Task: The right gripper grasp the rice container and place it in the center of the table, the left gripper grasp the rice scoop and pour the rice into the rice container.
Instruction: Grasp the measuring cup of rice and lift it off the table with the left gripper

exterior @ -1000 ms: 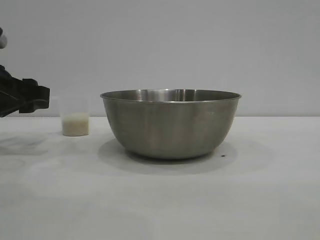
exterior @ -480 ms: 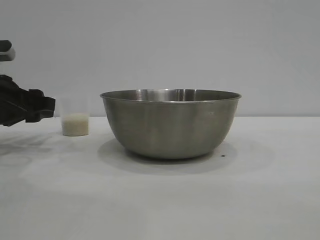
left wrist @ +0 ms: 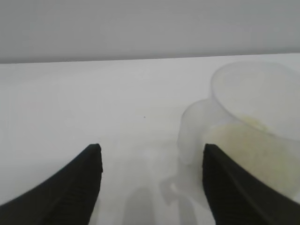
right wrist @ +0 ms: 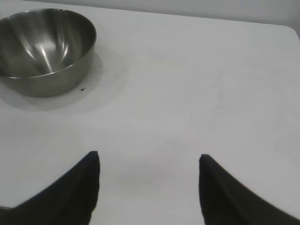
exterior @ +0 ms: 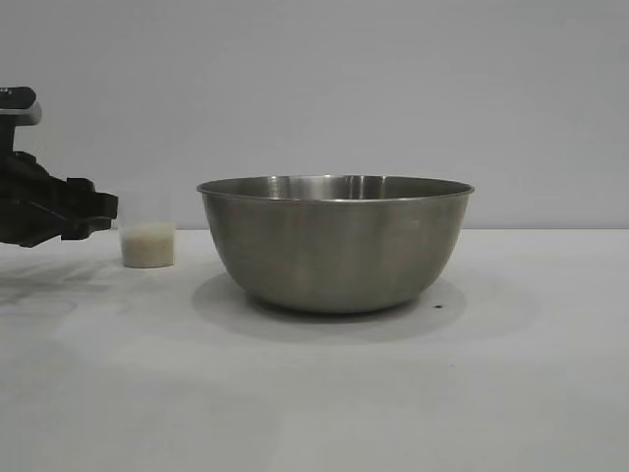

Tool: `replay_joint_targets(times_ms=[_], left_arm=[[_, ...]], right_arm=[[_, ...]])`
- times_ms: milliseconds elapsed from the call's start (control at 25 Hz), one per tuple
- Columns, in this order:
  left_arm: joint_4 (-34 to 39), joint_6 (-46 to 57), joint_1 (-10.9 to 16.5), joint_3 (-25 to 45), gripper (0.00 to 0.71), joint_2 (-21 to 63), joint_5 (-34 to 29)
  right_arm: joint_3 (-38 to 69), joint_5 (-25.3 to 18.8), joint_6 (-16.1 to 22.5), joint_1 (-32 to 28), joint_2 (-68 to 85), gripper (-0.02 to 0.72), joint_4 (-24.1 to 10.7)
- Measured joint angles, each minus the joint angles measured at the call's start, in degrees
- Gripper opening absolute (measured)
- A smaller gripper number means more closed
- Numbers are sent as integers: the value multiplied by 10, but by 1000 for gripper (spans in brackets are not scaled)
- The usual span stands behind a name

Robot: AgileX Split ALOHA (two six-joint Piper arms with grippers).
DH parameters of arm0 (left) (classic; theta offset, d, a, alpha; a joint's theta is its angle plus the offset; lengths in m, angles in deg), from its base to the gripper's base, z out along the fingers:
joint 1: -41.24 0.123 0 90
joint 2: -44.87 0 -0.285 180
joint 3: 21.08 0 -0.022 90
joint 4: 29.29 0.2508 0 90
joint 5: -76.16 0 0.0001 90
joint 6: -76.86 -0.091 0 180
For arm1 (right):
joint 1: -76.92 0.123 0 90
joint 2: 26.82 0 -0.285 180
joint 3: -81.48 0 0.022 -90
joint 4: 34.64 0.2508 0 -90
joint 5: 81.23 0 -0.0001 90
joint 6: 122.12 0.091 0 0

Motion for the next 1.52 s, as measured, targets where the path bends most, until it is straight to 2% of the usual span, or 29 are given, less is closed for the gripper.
replay_joint_targets(times_ms=[920, 960, 1120, 1520], left_arm=[[-1, 0, 0, -14, 387, -20, 2], [-1, 0, 0, -14, 333, -20, 2], [-1, 0, 0, -14, 202, -20, 17], [-1, -1, 0, -14, 214, -20, 28]], right_arm=[[0, 0, 0, 0, 0, 403, 0], [0, 0, 0, 0, 0, 403, 0], [0, 0, 0, 0, 0, 403, 0], [0, 0, 0, 0, 0, 403, 0]])
